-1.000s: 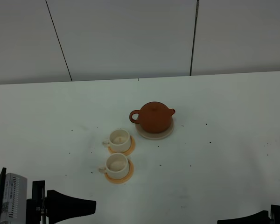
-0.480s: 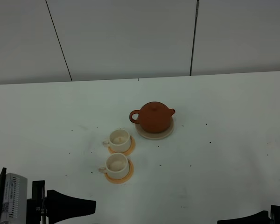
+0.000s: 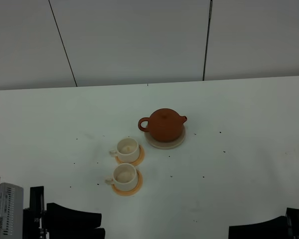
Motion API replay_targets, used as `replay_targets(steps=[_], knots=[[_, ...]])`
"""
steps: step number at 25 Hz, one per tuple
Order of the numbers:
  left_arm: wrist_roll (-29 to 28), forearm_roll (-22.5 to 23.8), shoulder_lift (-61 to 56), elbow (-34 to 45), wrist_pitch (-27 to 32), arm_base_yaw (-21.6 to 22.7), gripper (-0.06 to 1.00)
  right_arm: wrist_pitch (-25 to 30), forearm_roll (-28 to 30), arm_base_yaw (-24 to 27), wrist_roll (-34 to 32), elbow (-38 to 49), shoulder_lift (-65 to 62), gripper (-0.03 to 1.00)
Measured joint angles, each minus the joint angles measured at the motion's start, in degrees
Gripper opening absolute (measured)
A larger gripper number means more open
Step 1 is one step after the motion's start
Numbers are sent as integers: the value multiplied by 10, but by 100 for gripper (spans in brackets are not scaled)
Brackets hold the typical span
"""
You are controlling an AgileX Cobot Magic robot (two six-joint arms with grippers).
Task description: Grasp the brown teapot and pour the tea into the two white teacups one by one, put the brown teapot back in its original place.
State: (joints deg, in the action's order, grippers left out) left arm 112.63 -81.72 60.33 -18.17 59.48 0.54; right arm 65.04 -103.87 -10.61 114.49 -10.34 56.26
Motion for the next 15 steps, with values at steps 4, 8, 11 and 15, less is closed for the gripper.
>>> replay_targets(steps=[4, 8, 11, 15], knots=[[-69, 1, -83, -35, -17, 0, 21, 7, 0, 0, -38, -44, -1, 40], [-204, 59, -181, -82, -71, 0, 18, 7, 0, 0, -57, -92, -20, 35], [-349, 159, -258, -114, -105, 0, 17, -11, 0, 0, -67, -119, -49, 32], [-574, 350, -357, -146, -112, 0, 17, -106, 0, 0, -84, -136, -114, 32]])
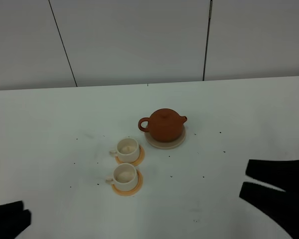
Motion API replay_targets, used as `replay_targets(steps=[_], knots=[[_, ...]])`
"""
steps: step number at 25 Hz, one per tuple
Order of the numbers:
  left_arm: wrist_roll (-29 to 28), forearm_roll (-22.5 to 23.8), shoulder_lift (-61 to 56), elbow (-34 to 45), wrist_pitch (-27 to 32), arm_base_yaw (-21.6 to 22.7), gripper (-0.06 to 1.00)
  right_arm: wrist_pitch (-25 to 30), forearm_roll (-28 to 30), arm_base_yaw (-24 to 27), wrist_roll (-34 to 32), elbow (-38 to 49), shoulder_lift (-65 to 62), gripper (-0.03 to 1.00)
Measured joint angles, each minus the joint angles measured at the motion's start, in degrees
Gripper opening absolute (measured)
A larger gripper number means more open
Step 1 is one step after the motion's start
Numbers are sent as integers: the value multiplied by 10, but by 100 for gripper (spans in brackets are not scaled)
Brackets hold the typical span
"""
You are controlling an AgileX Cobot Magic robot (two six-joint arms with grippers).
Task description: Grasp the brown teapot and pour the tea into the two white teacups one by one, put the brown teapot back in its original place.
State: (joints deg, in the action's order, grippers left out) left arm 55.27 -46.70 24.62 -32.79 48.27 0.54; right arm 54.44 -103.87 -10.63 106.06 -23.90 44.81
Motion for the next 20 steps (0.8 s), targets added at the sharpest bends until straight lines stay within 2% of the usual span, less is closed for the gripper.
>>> replay_targets(steps=[3, 5, 7, 9, 13, 16, 20], knots=[[-160, 136, -66, -16, 1, 0, 17, -99, 0, 0, -28, -3, -60, 31], [-244, 201, -99, -20, 5, 0, 17, -161, 0, 0, -51, -3, -101, 31], [-313, 251, -135, -21, 24, 0, 17, -210, 3, 0, -88, -3, -135, 31], [-349, 281, -164, -22, 49, 0, 17, -260, 24, 0, -131, -3, -168, 31], [-374, 330, -211, -23, 82, 0, 17, -333, 153, 0, -245, -3, -213, 29], [-403, 344, -219, -24, 103, 0, 17, -344, 282, 0, -358, -3, -238, 28], [-429, 360, -219, -24, 120, 0, 17, -334, 486, 0, -547, -3, -264, 27]])
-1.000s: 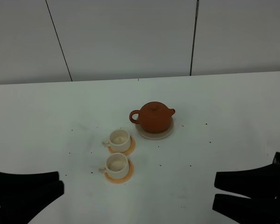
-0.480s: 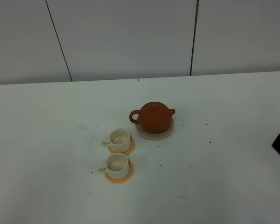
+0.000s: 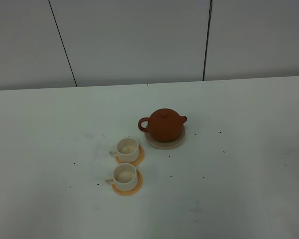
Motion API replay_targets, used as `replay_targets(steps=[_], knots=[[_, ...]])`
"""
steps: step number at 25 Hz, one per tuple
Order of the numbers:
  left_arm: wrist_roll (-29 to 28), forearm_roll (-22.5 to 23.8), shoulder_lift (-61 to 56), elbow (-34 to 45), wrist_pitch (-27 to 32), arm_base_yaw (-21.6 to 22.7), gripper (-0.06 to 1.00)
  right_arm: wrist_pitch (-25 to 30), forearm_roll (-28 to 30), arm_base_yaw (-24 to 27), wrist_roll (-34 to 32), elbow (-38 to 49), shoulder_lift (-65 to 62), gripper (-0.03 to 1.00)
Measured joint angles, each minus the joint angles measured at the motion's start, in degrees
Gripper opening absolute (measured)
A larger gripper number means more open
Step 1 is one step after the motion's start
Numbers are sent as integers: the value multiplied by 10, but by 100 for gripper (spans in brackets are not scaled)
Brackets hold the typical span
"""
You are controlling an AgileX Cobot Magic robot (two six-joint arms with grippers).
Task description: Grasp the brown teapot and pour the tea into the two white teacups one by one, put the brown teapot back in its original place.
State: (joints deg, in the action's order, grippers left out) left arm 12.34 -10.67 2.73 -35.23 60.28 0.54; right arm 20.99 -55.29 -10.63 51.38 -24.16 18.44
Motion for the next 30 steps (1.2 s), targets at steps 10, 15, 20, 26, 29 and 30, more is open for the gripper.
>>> replay_targets(steps=[10, 15, 20, 26, 29, 30], knots=[[-61, 73, 0, 37, 33, 0, 17, 18, 307, 0, -330, -1, -150, 27], [-65, 73, 0, 56, -7, 0, 17, 104, 405, 0, -413, -47, -185, 27], [-65, 73, 0, 59, -5, 0, 17, 208, 478, 0, -464, -111, -186, 27], [-65, 73, 0, 59, -5, 0, 17, 300, 461, 0, -446, -121, -186, 27], [-65, 73, 0, 59, -5, 0, 17, 297, 460, 0, -416, -121, -186, 25], [-65, 73, 0, 59, -5, 0, 18, 286, 464, 0, -411, -121, -186, 25]])
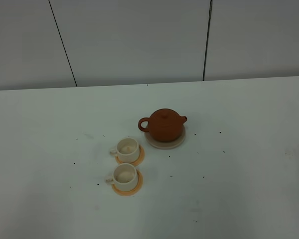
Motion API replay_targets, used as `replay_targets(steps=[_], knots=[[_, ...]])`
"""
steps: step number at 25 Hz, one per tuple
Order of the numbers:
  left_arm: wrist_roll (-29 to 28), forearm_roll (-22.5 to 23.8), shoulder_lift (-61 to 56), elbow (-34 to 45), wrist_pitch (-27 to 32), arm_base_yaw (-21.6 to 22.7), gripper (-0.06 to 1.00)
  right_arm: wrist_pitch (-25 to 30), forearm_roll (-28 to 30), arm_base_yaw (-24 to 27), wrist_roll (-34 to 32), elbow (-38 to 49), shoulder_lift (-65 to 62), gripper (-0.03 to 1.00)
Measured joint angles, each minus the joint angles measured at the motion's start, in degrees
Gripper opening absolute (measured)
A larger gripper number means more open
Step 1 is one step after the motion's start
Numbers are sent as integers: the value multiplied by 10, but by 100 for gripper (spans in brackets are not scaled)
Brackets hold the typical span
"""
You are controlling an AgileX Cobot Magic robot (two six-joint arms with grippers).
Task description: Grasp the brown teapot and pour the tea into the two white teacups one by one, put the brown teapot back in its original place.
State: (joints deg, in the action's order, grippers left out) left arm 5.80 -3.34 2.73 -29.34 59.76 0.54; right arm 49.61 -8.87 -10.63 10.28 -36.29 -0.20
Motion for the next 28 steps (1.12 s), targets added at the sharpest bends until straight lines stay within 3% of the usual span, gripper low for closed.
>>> replay_targets(steps=[6, 23, 28], knots=[[0, 0, 0, 0, 0, 0, 18, -95, 38, 0, -10, 0, 0, 24], [0, 0, 0, 0, 0, 0, 20, -128, 44, -21, -13, 0, 1, 24], [0, 0, 0, 0, 0, 0, 20, -136, 44, -22, -13, 0, 64, 24]])
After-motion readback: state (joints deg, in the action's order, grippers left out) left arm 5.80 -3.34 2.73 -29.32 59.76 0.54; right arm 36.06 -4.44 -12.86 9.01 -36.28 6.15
